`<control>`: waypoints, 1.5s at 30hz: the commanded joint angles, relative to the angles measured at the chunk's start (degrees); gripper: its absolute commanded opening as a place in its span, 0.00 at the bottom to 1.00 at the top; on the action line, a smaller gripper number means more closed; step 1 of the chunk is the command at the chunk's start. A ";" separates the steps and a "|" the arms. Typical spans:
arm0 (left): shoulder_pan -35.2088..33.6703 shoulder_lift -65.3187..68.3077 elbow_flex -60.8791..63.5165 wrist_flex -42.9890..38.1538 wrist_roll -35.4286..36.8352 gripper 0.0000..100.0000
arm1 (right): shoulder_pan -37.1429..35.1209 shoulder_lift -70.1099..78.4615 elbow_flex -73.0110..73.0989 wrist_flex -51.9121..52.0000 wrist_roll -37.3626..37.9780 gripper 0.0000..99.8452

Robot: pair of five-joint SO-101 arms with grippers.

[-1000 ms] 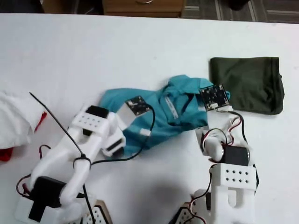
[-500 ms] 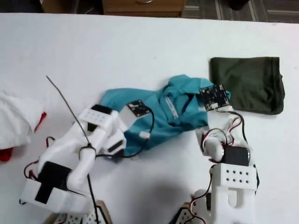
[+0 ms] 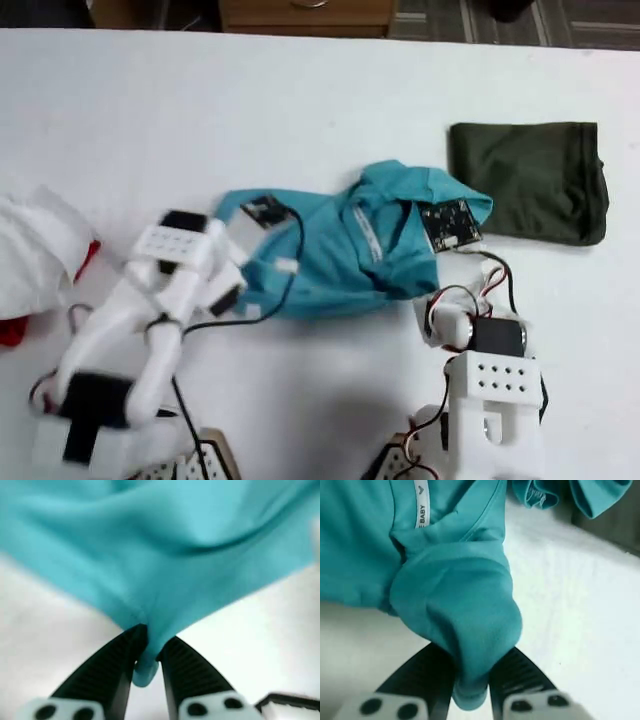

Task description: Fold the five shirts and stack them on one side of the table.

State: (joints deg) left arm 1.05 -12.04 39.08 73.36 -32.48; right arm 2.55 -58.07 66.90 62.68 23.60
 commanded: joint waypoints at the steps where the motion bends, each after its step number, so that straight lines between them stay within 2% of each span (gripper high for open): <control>1: -4.75 -13.36 -5.05 8.35 -0.09 0.03 | 0.40 -1.54 -7.47 6.29 0.35 0.02; 5: -7.12 -22.59 -6.29 13.10 -0.09 0.03 | 0.40 -1.27 -17.49 13.49 0.44 0.02; 7: -8.00 -23.74 -6.29 13.45 -0.09 0.03 | -0.57 0.13 -20.22 15.69 0.44 0.07; 10: -10.29 -22.68 -6.29 12.84 -0.09 0.03 | -4.09 5.93 -21.98 19.21 0.44 0.17; 13: -13.36 -20.22 -6.29 11.52 -0.09 0.03 | -6.73 12.26 -24.35 21.67 0.44 0.18; 18: -19.87 -13.80 -6.55 7.91 -2.81 0.03 | -6.64 19.47 -36.31 24.92 -0.09 0.18; 21: -21.71 -10.11 -6.64 7.74 -4.48 0.03 | -6.90 24.48 -42.11 24.57 -0.44 0.18; 24: -23.03 -7.65 -6.46 7.65 -4.48 0.03 | -10.59 33.80 -44.22 21.93 -4.84 0.18; 30: -26.20 -6.77 -6.37 2.99 -4.48 0.03 | -23.96 55.16 -53.89 23.87 -5.45 0.29; 34: -27.34 -6.77 -6.29 3.08 -4.48 0.03 | -30.90 60.97 -61.71 26.33 -5.80 0.27; 45: -28.48 -6.77 -6.29 3.08 -4.40 0.03 | -34.15 72.66 -67.43 22.11 -6.07 0.27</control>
State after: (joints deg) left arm -26.73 -18.90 34.77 77.05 -36.79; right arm -30.42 13.14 2.29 85.45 18.07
